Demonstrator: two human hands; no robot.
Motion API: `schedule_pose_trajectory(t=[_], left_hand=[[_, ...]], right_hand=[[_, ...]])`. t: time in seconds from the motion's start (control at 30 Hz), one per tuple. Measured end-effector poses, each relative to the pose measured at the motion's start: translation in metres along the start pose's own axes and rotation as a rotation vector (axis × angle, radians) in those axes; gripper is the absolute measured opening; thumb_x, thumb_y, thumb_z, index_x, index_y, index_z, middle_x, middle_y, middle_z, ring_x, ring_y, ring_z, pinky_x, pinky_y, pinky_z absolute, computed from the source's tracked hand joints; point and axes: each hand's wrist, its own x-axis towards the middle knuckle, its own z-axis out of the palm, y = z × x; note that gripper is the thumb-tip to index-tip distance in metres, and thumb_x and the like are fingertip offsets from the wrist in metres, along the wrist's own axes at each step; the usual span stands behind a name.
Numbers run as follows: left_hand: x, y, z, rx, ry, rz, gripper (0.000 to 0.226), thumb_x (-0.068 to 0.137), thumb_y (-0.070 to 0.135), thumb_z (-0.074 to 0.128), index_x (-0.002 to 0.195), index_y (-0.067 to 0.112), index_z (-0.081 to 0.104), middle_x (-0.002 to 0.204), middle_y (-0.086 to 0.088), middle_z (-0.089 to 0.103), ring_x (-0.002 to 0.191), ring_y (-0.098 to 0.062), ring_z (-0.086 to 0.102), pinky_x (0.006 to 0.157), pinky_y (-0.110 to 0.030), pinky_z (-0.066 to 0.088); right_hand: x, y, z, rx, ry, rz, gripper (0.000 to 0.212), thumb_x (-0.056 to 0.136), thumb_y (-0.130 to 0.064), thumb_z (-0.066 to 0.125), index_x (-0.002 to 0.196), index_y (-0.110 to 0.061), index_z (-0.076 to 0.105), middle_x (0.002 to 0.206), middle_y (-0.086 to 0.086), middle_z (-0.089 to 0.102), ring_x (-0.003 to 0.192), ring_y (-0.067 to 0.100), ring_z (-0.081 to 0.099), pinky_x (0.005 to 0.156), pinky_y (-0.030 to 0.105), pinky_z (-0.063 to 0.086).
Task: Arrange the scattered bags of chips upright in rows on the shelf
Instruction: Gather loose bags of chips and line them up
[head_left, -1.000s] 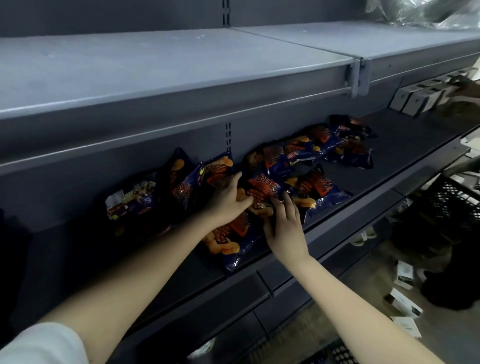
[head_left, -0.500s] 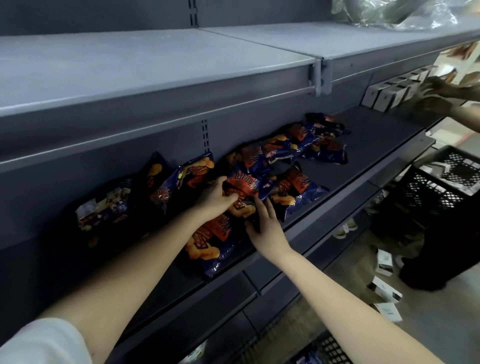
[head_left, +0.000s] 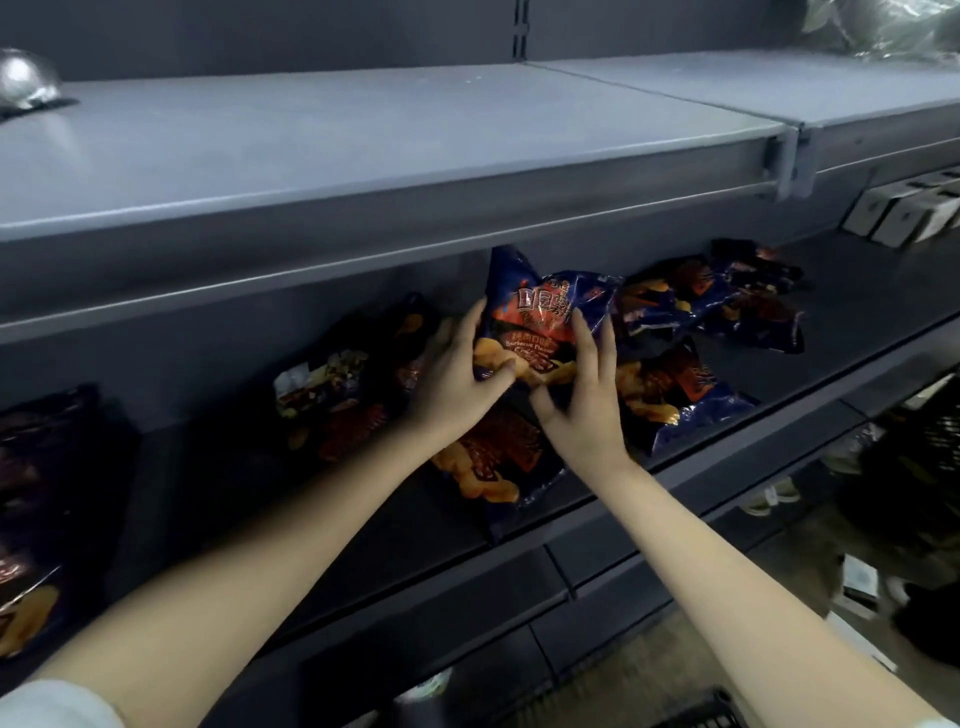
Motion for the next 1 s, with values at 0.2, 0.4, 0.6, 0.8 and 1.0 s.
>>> schedule_pose_trajectory(t=[0.2, 0.4, 0.6, 0.8, 1.0], left_hand=[[-0.049, -0.030, -0.057, 0.230, 0.037, -0.006, 0.088, 0.081, 0.034, 0.069, 0.149, 0.016, 0.015, 0.150, -0.014, 0.022, 0.136, -0.026, 0.029, 0.102, -0.029, 0.030], [-0.104, -0.060, -0.128, 0.377, 0.183, -0.082, 0.091, 0.077, 0.023, 0.073, 0.147, 0.006, 0.018, 0.146, -0.017, 0.033, 0.132, -0.028, 0.038, 0.106, -0.043, 0.037], [-0.162, -0.080, -0.185, 0.550, 0.268, -0.285, 0.096, 0.078, 0.022, 0.072, 0.150, 0.013, 0.009, 0.151, -0.016, 0.027, 0.132, -0.034, 0.037, 0.107, -0.048, 0.034], [-0.203, -0.090, -0.221, 0.575, 0.327, -0.453, 0.098, 0.081, 0.029, 0.067, 0.149, 0.021, -0.003, 0.155, -0.010, 0.018, 0.139, -0.029, 0.024, 0.112, -0.045, 0.024], [-0.251, -0.089, -0.246, 0.609, 0.393, -0.559, 0.103, 0.080, 0.032, 0.067, 0.148, 0.031, -0.010, 0.154, -0.009, 0.020, 0.135, -0.033, 0.029, 0.110, -0.050, 0.028]], right_hand=[[-0.015, -0.037, 0.062, -0.057, -0.096, -0.188, 0.096, 0.081, -0.018, 0.072, 0.150, -0.035, 0.007, 0.155, 0.005, -0.025, 0.146, 0.027, 0.002, 0.108, 0.034, 0.036], [-0.030, -0.094, 0.121, -0.044, -0.265, -0.383, 0.087, 0.081, -0.022, 0.071, 0.149, -0.025, 0.016, 0.157, 0.013, -0.009, 0.143, 0.040, 0.011, 0.099, 0.049, 0.044], [-0.062, -0.145, 0.173, 0.039, -0.444, -0.538, 0.085, 0.082, -0.025, 0.071, 0.146, -0.029, 0.016, 0.155, 0.015, -0.003, 0.140, 0.043, 0.020, 0.094, 0.045, 0.046], [-0.088, -0.184, 0.205, 0.070, -0.544, -0.599, 0.089, 0.079, -0.025, 0.074, 0.146, -0.031, 0.016, 0.157, 0.015, 0.004, 0.130, 0.040, 0.032, 0.080, 0.043, 0.054], [-0.126, -0.215, 0.226, 0.125, -0.593, -0.641, 0.086, 0.078, -0.029, 0.074, 0.146, -0.028, 0.023, 0.155, 0.015, 0.017, 0.122, 0.038, 0.042, 0.069, 0.037, 0.056]])
